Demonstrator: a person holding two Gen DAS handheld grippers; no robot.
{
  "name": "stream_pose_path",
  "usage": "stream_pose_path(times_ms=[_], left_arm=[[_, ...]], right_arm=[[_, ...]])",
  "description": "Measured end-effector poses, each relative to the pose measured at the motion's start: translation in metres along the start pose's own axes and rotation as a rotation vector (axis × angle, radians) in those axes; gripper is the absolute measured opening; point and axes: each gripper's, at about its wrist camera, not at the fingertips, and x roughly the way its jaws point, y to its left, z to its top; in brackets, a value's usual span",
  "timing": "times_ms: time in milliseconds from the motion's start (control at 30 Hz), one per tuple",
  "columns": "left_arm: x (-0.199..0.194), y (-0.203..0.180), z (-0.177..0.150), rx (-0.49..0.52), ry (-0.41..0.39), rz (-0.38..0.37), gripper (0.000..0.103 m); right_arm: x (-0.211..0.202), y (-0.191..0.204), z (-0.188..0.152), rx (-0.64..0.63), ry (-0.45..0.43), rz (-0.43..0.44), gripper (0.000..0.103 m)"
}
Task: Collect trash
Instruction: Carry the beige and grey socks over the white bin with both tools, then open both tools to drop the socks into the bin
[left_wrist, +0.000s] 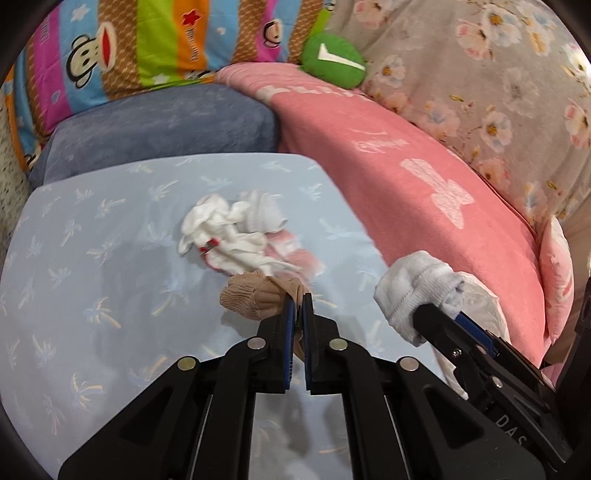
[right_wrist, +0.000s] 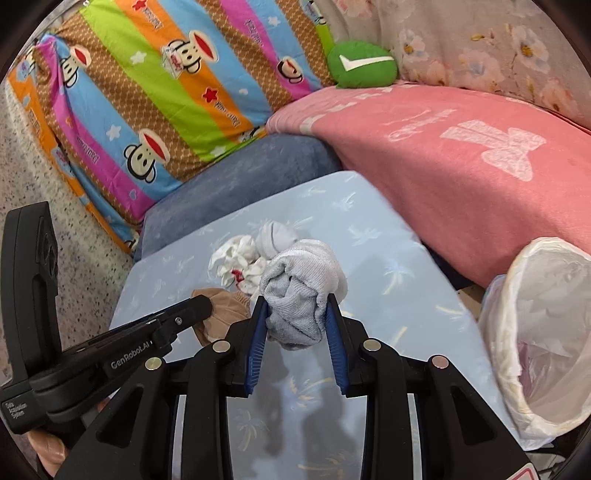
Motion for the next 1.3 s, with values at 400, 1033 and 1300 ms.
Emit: stream_pose_path(times_ms=[400,1033,1300], left_arm=[[-0.011,-0.089,-0.007,0.152,-0.015,-0.088,0.004],[0.011,-0.219,-0.028,0.358,0.047,-0.22,0.004],[0.025,-0.25,-0.035,0.403,0.07,-0.268,0.005]], right_arm=[[-0.073,-0.07,0.005,0.105,-0.114,-0.065,0.031],[-0.145,-0.201,-0.012,0.296,-0.204,-0.199,0.031],[-0.157,-0.243,-0.021,0.357,-0.209,-0.234,0.031]])
